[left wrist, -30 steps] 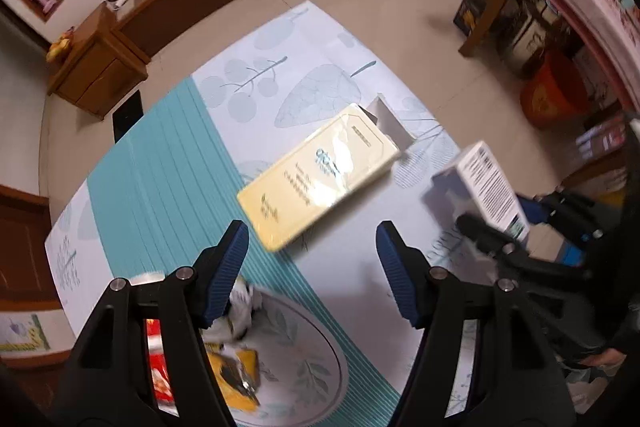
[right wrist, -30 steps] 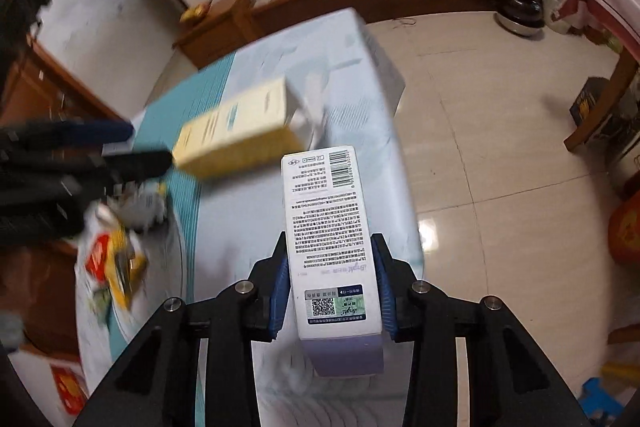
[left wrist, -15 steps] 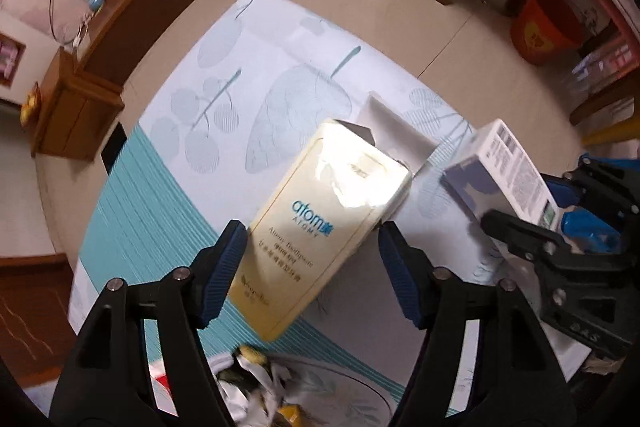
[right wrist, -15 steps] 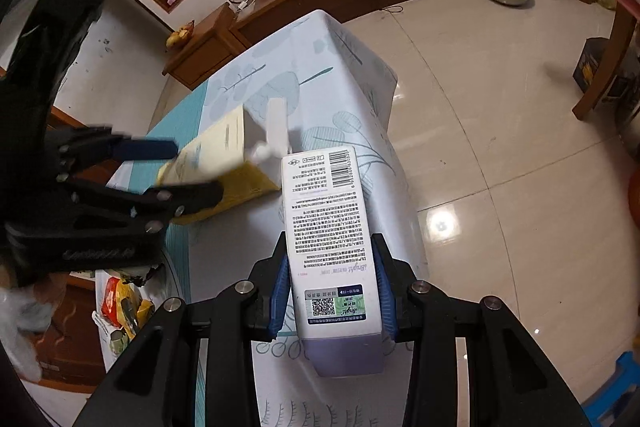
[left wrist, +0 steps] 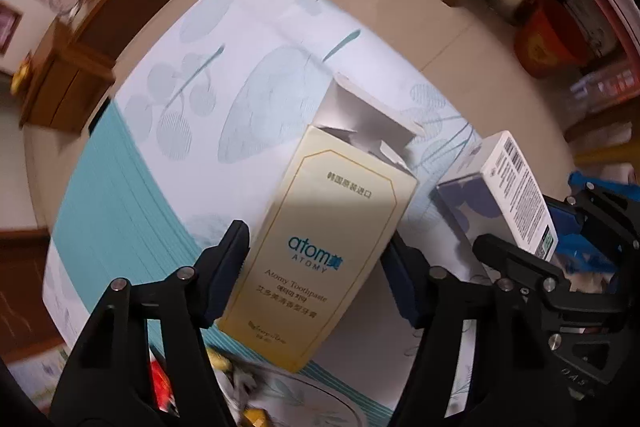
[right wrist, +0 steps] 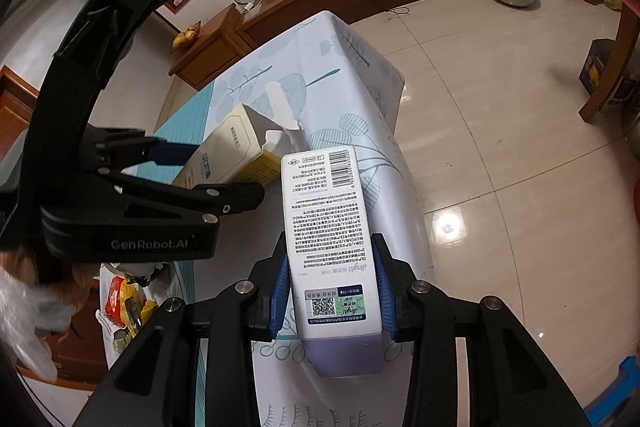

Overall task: Collect trash
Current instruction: 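Grasp the yellow Atomy toothpaste box with the left gripper and lift it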

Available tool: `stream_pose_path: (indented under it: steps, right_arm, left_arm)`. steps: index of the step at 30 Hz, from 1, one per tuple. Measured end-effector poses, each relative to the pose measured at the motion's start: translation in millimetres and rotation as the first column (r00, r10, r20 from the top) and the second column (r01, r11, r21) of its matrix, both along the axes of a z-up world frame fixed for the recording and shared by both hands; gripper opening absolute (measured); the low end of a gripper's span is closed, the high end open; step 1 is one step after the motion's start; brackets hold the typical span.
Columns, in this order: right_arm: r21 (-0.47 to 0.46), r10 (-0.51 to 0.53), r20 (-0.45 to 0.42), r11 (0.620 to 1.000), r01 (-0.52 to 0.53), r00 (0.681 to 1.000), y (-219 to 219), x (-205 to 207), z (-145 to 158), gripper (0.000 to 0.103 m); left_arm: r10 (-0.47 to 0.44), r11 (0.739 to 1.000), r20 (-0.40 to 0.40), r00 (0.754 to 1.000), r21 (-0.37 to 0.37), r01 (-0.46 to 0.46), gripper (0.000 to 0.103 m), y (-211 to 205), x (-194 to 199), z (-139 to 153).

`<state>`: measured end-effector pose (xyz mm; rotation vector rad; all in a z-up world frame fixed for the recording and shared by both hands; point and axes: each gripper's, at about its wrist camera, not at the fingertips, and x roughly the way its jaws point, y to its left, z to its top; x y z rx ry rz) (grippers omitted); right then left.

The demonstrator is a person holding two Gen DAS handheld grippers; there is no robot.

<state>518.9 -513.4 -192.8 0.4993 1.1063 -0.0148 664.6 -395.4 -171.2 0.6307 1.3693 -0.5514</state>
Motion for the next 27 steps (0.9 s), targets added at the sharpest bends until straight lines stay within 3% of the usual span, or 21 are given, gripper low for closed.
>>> stream_pose_path:
  steps: [6,16,27]
  right_arm:
    - [0.001,0.002,-0.007,1.0,-0.002,1.0,4.7,-13.1,2.8,0.037]
    - [-0.017,0.026,0.002,1.0,-0.026,1.0,33.3,-61.6,18.1,0.037]
    - [-0.055,0.025,0.048,0.998,-0.022,0.999,114.7,-178.3,60.7,0.037]
  left_arm:
    - [0.124,0.992,-0.005,0.992,-0.033,-0.124,0.054,20.5,-35.7,9.2]
    - [0.236,0.964,0.018,0.972,-0.129,-0.232,0.052,73.7,-147.6,53.9]
    - [0.264,0.927,0.044,0.963,-0.285,-0.242,0.052,161.2,-302.8,136.8]
